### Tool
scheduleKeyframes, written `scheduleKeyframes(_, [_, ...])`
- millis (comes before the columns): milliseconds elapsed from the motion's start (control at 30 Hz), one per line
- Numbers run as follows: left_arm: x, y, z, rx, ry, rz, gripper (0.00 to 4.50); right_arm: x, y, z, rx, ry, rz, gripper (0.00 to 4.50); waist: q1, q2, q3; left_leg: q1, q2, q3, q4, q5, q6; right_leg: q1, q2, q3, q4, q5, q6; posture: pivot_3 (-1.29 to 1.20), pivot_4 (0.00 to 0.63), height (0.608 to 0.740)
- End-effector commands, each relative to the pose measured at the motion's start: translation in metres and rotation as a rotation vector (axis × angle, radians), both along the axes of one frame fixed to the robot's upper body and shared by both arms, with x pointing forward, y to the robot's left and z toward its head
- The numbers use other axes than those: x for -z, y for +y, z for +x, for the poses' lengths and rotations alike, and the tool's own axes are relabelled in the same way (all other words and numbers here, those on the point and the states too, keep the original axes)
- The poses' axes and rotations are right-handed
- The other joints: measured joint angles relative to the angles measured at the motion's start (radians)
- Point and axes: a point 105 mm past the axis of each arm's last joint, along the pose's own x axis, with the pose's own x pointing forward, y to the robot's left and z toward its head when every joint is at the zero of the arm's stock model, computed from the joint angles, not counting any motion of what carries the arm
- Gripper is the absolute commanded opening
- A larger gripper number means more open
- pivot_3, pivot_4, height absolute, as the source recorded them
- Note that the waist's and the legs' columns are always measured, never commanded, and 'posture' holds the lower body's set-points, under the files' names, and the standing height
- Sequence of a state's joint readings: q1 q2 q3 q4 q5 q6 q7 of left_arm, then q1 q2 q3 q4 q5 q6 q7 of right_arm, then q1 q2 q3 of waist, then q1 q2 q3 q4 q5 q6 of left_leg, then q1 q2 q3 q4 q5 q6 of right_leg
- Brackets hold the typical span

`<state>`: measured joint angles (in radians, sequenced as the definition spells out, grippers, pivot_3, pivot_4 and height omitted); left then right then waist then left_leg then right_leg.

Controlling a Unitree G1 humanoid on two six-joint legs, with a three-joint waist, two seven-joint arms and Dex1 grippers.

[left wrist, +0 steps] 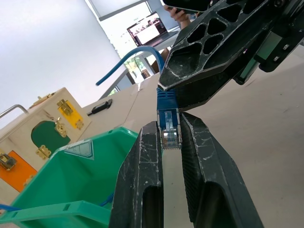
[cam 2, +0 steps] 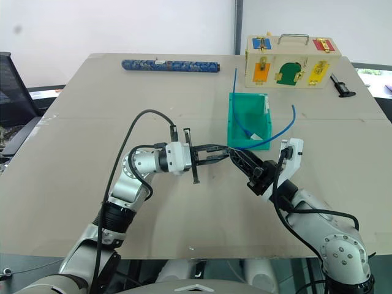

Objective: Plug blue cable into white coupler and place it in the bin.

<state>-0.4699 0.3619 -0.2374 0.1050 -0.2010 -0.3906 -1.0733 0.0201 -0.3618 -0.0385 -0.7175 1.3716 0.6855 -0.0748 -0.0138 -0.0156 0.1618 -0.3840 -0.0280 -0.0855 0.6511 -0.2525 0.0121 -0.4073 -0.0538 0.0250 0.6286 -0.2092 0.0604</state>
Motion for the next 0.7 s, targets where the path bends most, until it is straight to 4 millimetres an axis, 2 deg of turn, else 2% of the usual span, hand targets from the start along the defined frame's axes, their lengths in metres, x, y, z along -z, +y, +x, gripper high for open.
scheduleKeyframes(33, [-0.013, -0.002, -0.007, 0.033, -0.045, -0.033, 0.0, -0.011, -0.001, 0.0, 0.007, -0.04, 0.027, 1.52, 0.0, 0.0, 0.0, 0.0, 0.0, 0.0, 0.0, 0.0, 0.0, 0.0, 0.0, 0.0, 0.0, 0.0, 0.0, 0.0, 0.15, 0.738])
scheduleKeyframes(133, [-0.014, -0.003, -0.007, 0.036, -0.046, -0.033, 0.0, -0.01, -0.001, 0.0, 0.006, -0.039, 0.024, 1.52, 0.0, 0.0, 0.0, 0.0, 0.0, 0.0, 0.0, 0.0, 0.0, 0.0, 0.0, 0.0, 0.0, 0.0, 0.0, 0.0, 0.15, 0.738])
scheduleKeyframes(233, [-0.014, -0.004, -0.008, 0.038, -0.047, -0.034, 0.0, -0.008, 0.001, -0.001, -0.005, -0.034, 0.016, 0.66, 0.0, 0.0, 0.0, 0.0, 0.0, 0.0, 0.0, 0.0, 0.0, 0.0, 0.0, 0.0, 0.0, 0.0, 0.0, 0.0, 0.15, 0.738])
scheduleKeyframes(267, [-0.015, -0.005, -0.008, 0.038, -0.047, -0.035, 0.0, -0.007, 0.002, -0.002, -0.012, -0.03, 0.012, 0.19, 0.0, 0.0, 0.0, 0.0, 0.0, 0.0, 0.0, 0.0, 0.0, 0.0, 0.0, 0.0, 0.0, 0.0, 0.0, 0.0, 0.15, 0.738])
scheduleKeyframes(300, [-0.015, -0.005, -0.008, 0.038, -0.047, -0.036, 0.0, -0.006, 0.003, -0.002, -0.021, -0.027, 0.006, 0.03, 0.0, 0.0, 0.0, 0.0, 0.0, 0.0, 0.0, 0.0, 0.0, 0.0, 0.0, 0.0, 0.0, 0.0, 0.0, 0.0, 0.15, 0.738])
scheduleKeyframes(500, [-0.016, -0.006, -0.009, 0.036, -0.044, -0.036, 0.0, -0.004, 0.006, -0.005, -0.044, -0.023, -0.009, 0.03, 0.0, 0.0, 0.0, 0.0, 0.0, 0.0, 0.0, 0.0, 0.0, 0.0, 0.0, 0.0, 0.0, 0.0, 0.0, 0.0, 0.15, 0.738])
scheduleKeyframes(567, [-0.016, -0.003, -0.009, 0.047, 0.014, -0.045, 0.0, -0.005, 0.005, -0.004, -0.041, -0.028, -0.007, 0.03, 0.0, 0.0, 0.0, 0.0, 0.0, 0.0, 0.0, 0.0, 0.0, 0.0, 0.0, 0.0, 0.0, 0.0, 0.0, 0.0, 0.15, 0.738])
scheduleKeyframes(600, [-0.016, -0.001, -0.008, 0.039, 0.049, -0.052, 1.02, -0.006, 0.004, -0.003, -0.039, -0.03, -0.006, 0.0, 0.0, 0.0, 0.0, 0.0, 0.0, 0.0, 0.0, 0.0, 0.0, 0.0, 0.0, 0.0, 0.0, 0.0, 0.0, 0.0, 0.15, 0.738])
scheduleKeyframes(633, [-0.016, 0.001, -0.006, 0.027, 0.075, -0.055, 1.3, -0.006, 0.003, -0.002, -0.036, -0.032, -0.006, 0.0, -0.001, 0.0, 0.0, 0.0, 0.0, 0.0, 0.0, 0.0, 0.0, 0.0, 0.0, 0.0, 0.0, 0.0, 0.0, 0.0, 0.15, 0.738])
scheduleKeyframes(700, [-0.013, 0.01, 0.0, -0.031, 0.134, -0.054, 2.23, -0.007, 0.0, -0.001, -0.031, -0.038, -0.01, 0.0, -0.001, 0.0, 0.0, 0.0, 0.002, 0.0, 0.0, 0.0, 0.0, 0.0, 0.0, 0.0, 0.0, 0.0, 0.0, 0.0, 0.15, 0.738])
